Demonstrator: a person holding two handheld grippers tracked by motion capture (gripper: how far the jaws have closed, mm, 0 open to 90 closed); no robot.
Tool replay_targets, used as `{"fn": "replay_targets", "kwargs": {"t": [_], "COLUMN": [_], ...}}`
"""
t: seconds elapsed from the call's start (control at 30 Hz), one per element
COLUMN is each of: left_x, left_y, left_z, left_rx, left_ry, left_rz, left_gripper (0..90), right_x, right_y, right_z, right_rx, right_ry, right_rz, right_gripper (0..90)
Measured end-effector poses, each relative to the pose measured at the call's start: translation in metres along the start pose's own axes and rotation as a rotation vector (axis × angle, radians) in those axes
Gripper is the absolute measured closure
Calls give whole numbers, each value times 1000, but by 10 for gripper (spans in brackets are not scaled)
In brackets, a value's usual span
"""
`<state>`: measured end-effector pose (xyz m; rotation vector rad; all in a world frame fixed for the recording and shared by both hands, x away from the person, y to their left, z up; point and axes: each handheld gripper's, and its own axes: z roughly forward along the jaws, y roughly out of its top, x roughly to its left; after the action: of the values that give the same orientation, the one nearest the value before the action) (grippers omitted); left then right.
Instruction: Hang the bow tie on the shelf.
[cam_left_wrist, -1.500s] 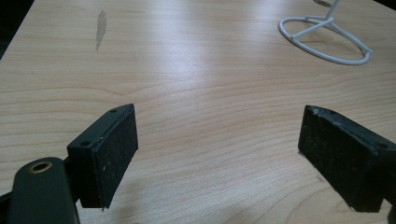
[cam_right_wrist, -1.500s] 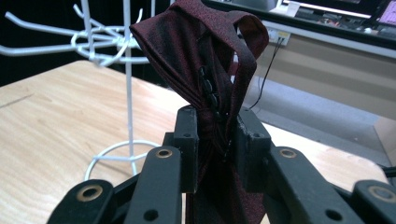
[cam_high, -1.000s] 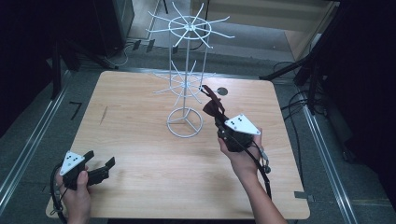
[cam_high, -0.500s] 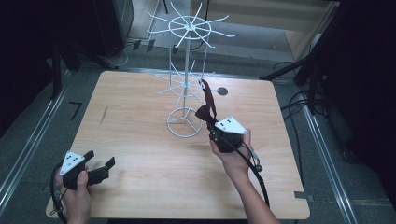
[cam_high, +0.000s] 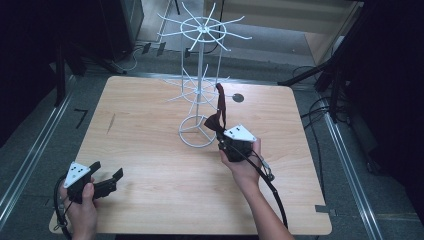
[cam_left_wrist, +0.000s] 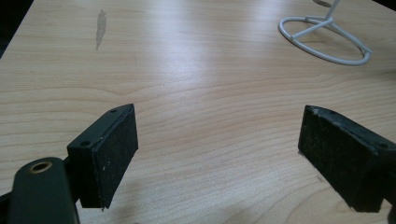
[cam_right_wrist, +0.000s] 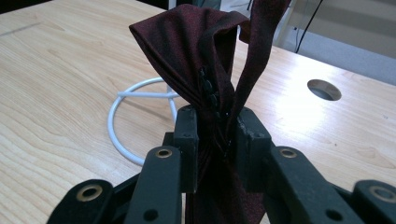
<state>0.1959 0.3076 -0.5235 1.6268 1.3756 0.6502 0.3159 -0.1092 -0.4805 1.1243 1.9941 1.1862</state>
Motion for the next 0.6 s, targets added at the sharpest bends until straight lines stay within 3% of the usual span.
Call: {"fn": "replay_targets", "kwargs": {"t": [0.6], "left_x": [0], "left_y": [0], "left_z": [0], "left_rx": [0], "left_ry": [1], "left_rz": [0], "left_gripper": [127], "right_x": [0], "right_y": [-16], "right_z": [33], "right_rx": [72], "right_ry": [4], "right_rz": [49], "right_gripper": [743]}}
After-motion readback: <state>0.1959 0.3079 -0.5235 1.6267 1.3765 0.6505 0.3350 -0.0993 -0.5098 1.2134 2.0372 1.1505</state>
